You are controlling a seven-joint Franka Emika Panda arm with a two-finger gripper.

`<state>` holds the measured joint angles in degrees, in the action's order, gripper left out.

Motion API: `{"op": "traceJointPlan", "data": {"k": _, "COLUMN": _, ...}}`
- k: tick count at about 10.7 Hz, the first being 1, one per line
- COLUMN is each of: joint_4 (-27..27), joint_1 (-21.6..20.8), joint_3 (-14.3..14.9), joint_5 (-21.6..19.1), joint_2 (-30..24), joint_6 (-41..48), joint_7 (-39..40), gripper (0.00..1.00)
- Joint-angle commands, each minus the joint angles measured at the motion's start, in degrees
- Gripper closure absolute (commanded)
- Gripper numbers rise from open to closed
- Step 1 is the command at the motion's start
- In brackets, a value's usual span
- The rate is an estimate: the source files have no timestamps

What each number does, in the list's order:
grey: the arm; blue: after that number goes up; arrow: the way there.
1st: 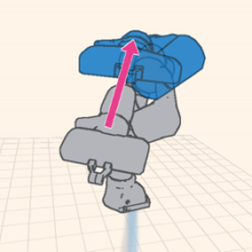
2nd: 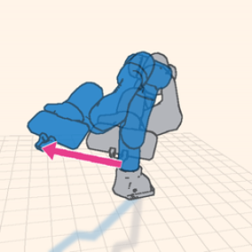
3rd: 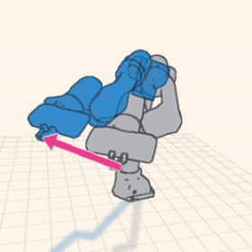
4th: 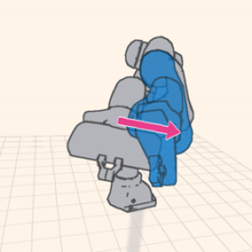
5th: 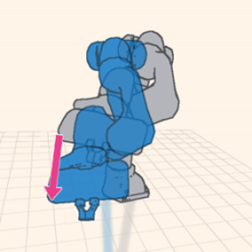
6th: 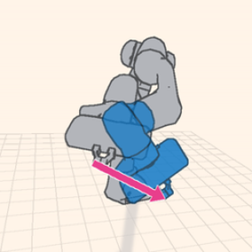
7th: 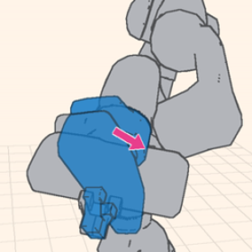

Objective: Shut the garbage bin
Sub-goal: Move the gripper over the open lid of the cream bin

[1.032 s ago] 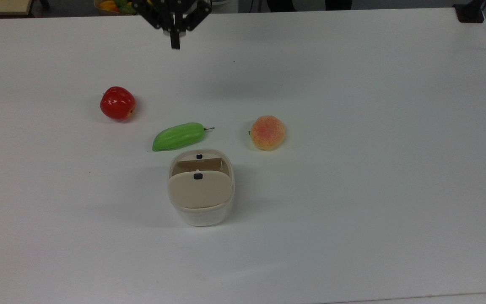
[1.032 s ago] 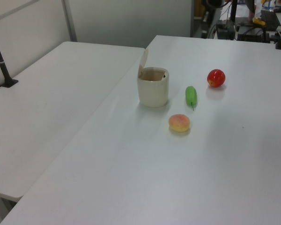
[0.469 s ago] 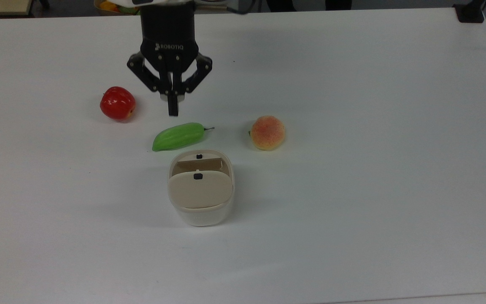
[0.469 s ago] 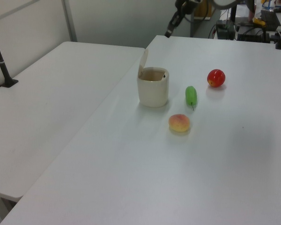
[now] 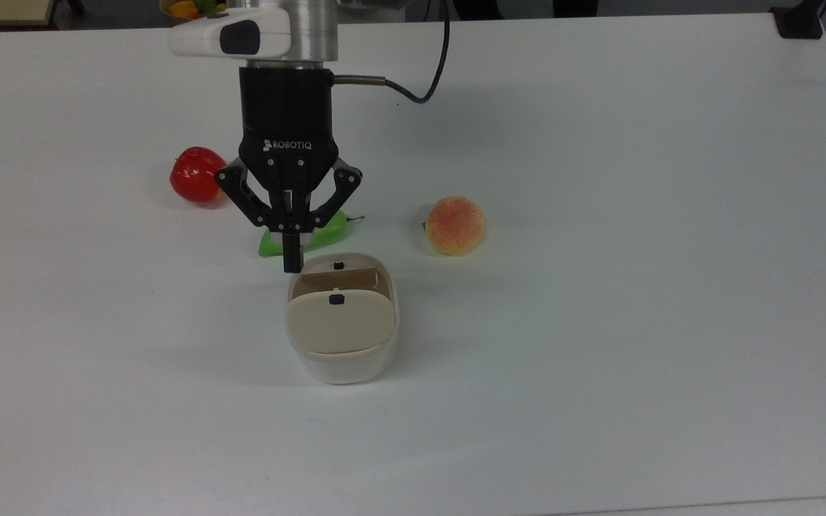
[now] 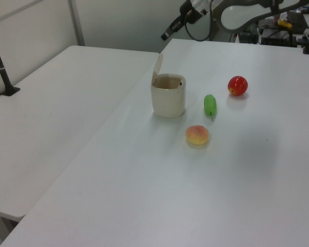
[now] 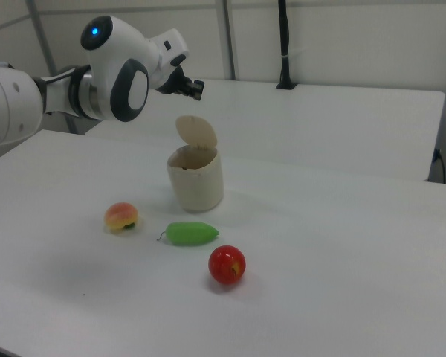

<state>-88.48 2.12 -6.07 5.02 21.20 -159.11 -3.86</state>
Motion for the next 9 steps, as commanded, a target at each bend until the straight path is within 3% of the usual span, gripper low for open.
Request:
{"op": "traceJointPlan", "data": {"k": 1, "joint_4": 0.77, "joint_1": -0.53, "joint_3": 0.1, "joint_5": -0.98, "joint_2": 3.49, "joint_6": -6.64, "joint_7": -0.8, "gripper": 1.0}}
{"op": "traceJointPlan", "data": {"k": 9, "joint_4": -0.9, "joint_1": -1.59, "joint_3": -0.17, "joint_5": -0.54, "joint_2": 3.85, "joint_6": -5.6, "joint_7": -0.27, "gripper": 1.0}}
